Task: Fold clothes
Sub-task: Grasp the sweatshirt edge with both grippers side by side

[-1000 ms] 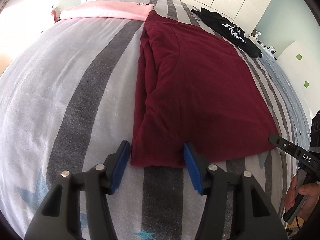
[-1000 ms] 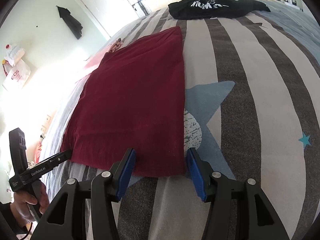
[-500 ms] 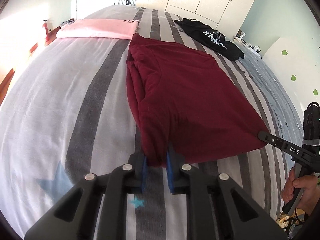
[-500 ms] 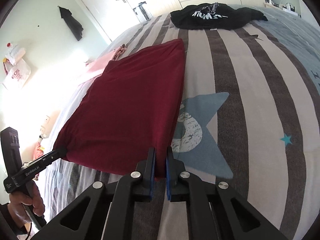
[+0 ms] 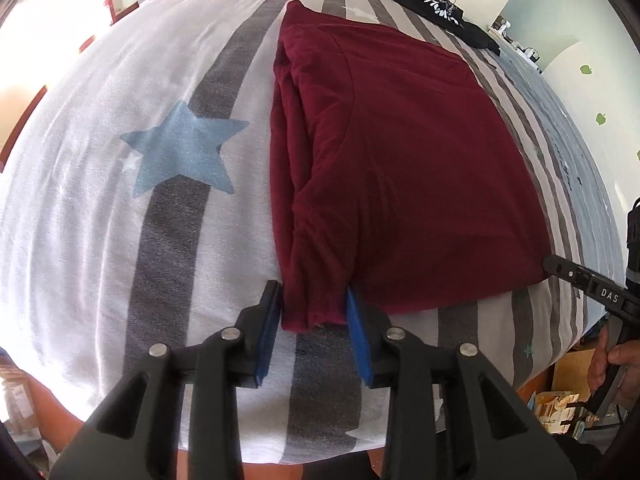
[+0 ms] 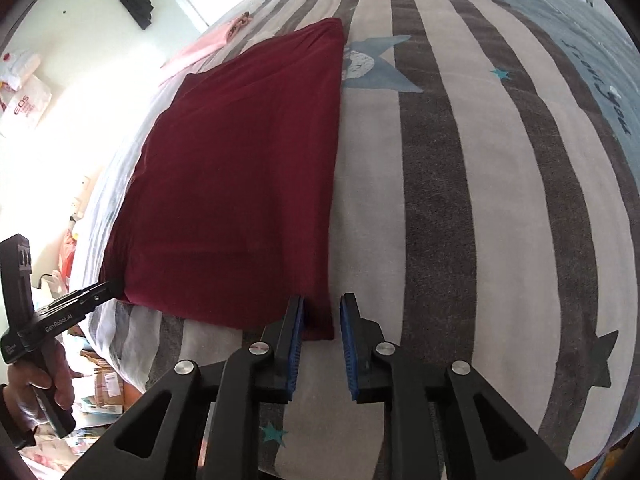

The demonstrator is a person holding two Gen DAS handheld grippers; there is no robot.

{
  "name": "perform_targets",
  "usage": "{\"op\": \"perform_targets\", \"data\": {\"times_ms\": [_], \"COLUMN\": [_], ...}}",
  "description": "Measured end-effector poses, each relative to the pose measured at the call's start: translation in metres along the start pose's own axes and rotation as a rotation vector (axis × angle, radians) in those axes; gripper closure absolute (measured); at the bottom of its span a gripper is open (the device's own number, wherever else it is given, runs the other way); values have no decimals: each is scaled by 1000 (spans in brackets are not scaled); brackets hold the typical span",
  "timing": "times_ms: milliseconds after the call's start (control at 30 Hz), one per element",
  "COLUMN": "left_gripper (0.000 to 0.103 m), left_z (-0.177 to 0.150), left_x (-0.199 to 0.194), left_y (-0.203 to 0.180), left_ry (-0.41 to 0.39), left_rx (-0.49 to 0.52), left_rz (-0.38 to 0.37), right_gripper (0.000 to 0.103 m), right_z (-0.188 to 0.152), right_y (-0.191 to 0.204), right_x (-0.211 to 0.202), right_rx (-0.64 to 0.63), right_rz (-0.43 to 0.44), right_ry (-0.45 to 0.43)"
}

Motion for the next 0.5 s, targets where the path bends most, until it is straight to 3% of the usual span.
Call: {"op": "perform_targets", "data": {"times_ms": [33,100,233,367,433,500], "left_gripper": [61,57,56,56,51,51], "left_z": [-1,-9,-20,1,7,7], "left_x": [-5,-13,-10,-12,-7,2], "left_y": [3,11,18,8,6,7], "left_ry": [-14,-33,0,-70,-83,-73], "left_rx": [11,29,-45,-48,-45,-35], "left_rz": [20,80,56,26,26,29], "right_gripper": [80,79,76,75,64,62], "right_z": [1,1,-7,0,7,11], "right_y": [-3,-9,-6,5,6,7], "right_x": [-3,-9,-9,-14,-16,-10], "right_rx": [-25,-60,-56,-29,6,8], "right_rz": [-25,-59,-23,17,28,15], "right_ry": [-17,-45,-22,-55,-78,-78]}}
Point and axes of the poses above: each gripper's, at about its wrist camera, not at the fingertips, and x roughly the way its jaws point, y to its left, z to its top, the point moved 10 cm from there along x, roughly the way its jaws point, and after that the axes turned 9 degrees about -z, right-handed, at the moved point
